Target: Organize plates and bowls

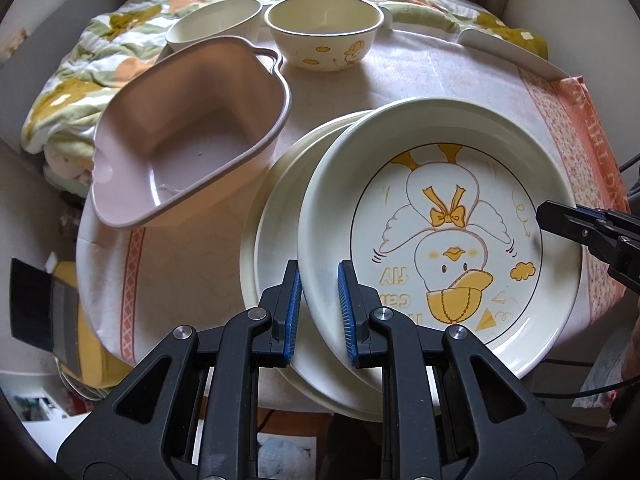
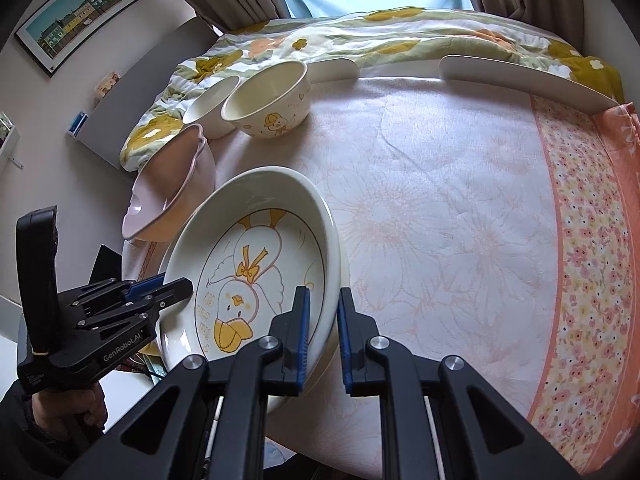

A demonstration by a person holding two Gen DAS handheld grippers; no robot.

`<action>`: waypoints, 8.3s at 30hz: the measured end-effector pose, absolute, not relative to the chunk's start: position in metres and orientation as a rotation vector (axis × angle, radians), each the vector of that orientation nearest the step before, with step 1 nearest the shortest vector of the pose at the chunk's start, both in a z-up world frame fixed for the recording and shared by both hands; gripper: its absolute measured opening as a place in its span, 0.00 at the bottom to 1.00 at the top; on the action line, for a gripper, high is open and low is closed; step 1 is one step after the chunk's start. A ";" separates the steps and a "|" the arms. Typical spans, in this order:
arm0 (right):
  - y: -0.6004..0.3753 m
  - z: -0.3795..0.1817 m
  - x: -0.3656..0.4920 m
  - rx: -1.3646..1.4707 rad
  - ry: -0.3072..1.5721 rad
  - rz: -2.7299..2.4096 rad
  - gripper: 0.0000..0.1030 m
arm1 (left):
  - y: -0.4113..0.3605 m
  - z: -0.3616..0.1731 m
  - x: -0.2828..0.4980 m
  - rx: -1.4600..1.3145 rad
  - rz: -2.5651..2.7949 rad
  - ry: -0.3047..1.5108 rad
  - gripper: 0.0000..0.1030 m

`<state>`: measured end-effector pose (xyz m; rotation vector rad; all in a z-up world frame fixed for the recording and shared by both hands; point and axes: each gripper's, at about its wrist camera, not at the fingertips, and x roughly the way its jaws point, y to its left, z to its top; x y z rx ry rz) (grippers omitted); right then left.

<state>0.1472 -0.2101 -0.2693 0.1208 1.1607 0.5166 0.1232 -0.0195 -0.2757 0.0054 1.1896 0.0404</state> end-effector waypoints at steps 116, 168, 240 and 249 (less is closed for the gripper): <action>-0.268 -0.171 0.165 0.166 0.972 0.448 0.15 | -0.100 -0.168 0.170 -0.199 -0.308 1.009 0.22; -0.421 -0.269 0.131 0.124 0.987 0.286 0.99 | -0.246 -0.257 0.185 -0.049 -0.338 1.121 0.95; -0.121 -0.278 0.360 0.272 1.219 0.500 0.13 | 0.080 -0.259 0.334 -0.346 -0.178 1.099 0.18; -0.150 -0.220 0.319 0.290 1.096 0.498 0.12 | 0.046 -0.191 0.294 -0.294 -0.194 1.010 0.18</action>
